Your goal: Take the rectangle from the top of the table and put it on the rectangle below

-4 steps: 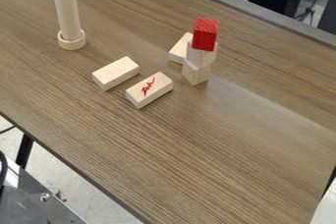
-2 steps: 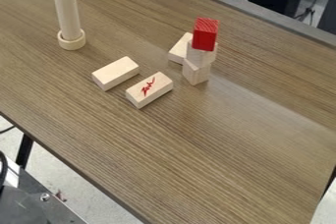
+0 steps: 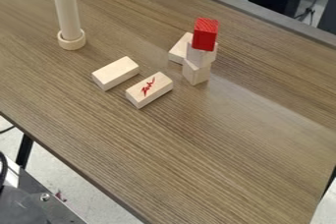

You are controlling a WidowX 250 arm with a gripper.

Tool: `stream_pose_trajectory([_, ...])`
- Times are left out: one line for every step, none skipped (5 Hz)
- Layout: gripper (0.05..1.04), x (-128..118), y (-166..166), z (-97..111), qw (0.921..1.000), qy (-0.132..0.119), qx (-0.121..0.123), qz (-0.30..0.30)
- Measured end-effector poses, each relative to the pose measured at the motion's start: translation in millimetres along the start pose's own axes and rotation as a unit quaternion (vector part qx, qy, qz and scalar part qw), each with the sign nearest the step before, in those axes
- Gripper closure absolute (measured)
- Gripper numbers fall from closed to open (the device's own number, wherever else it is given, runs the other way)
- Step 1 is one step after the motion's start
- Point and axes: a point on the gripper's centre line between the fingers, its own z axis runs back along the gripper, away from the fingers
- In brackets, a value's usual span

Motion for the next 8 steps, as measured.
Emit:
stream_pose_trajectory([0.083, 12, 12, -15, 0.9975, -0.035, 0.061, -0.007])
stream_pose_trajectory([0.083, 14, 15, -27, 0.9950, -0.039, 0.087, -0.029])
stream_pose_trajectory([0.083, 5, 18, -43, 0.9939, 0.002, 0.081, -0.075])
stream_pose_trajectory([0.083, 3, 21, -53, 0.9930, 0.036, 0.059, -0.095])
stream_pose_trajectory([0.083, 4, 28, -64, 0.9921, 0.058, 0.054, -0.097])
stream_pose_trajectory([0.083, 5, 34, -71, 0.9919, 0.068, 0.057, -0.090])
stream_pose_trajectory([0.083, 3, 33, -77, 0.9905, 0.086, 0.047, -0.096])
stream_pose_trajectory([0.083, 2, 35, -81, 0.9896, 0.093, 0.043, -0.101])
